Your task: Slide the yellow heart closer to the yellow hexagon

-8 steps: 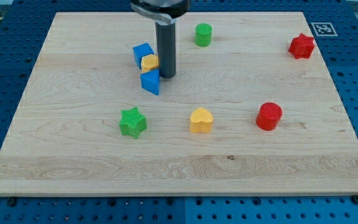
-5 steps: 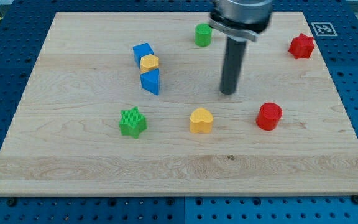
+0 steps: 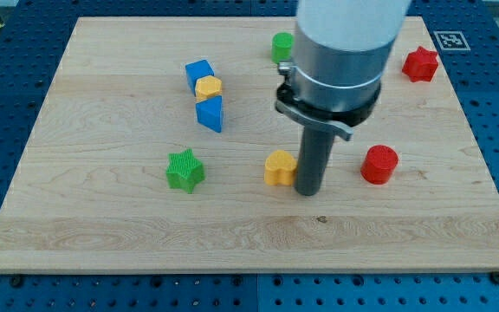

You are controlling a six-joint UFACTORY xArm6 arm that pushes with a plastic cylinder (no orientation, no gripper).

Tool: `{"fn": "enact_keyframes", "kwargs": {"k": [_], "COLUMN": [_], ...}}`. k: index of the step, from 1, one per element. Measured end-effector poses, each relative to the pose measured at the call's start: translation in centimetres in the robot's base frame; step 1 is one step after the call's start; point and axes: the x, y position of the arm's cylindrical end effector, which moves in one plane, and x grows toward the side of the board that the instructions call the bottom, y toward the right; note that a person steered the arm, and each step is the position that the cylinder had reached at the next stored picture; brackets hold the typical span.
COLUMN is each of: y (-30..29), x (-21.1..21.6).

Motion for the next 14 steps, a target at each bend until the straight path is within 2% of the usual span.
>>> {"fn": "enact_keyframes", "kwargs": {"k": [1, 3, 4, 8, 10, 12, 14], "y": [-3.4, -4.7, -2.4, -1.1, 5.3, 2.5, -3.0], "x": [0.0, -2.9, -3.6, -10.6, -12.4, -13.1, -13.8]}}
